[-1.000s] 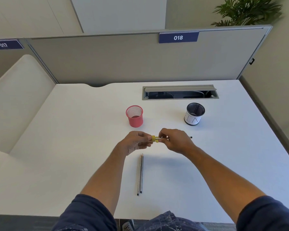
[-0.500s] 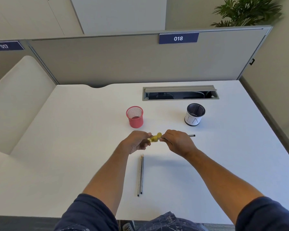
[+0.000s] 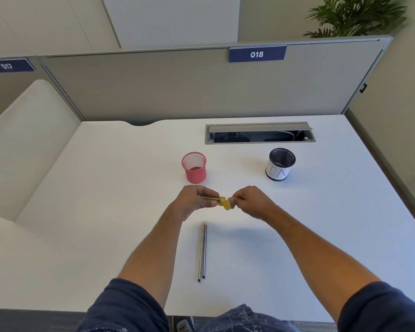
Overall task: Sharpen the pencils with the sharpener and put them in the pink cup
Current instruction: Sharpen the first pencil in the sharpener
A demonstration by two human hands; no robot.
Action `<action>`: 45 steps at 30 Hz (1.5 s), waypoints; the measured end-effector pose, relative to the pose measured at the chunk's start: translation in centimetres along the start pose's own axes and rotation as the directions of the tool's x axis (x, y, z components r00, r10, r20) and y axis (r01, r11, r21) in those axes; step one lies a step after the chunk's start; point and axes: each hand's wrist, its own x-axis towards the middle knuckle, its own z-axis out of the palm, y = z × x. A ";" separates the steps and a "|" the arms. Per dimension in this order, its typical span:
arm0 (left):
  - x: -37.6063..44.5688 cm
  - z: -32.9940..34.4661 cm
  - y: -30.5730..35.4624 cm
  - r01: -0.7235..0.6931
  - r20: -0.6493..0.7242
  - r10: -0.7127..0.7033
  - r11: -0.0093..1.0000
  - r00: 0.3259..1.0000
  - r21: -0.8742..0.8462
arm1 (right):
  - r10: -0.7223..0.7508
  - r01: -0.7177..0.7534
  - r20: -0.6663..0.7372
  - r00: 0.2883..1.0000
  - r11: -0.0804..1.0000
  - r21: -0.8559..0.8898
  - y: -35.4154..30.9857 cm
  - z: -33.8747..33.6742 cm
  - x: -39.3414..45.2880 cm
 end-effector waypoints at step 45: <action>-0.6 -0.2 -0.7 0.021 0.021 -0.021 0.999 1.000 -0.026 | 0.058 -0.079 0.118 0.991 0.979 0.187 0.3 -0.4 -0.4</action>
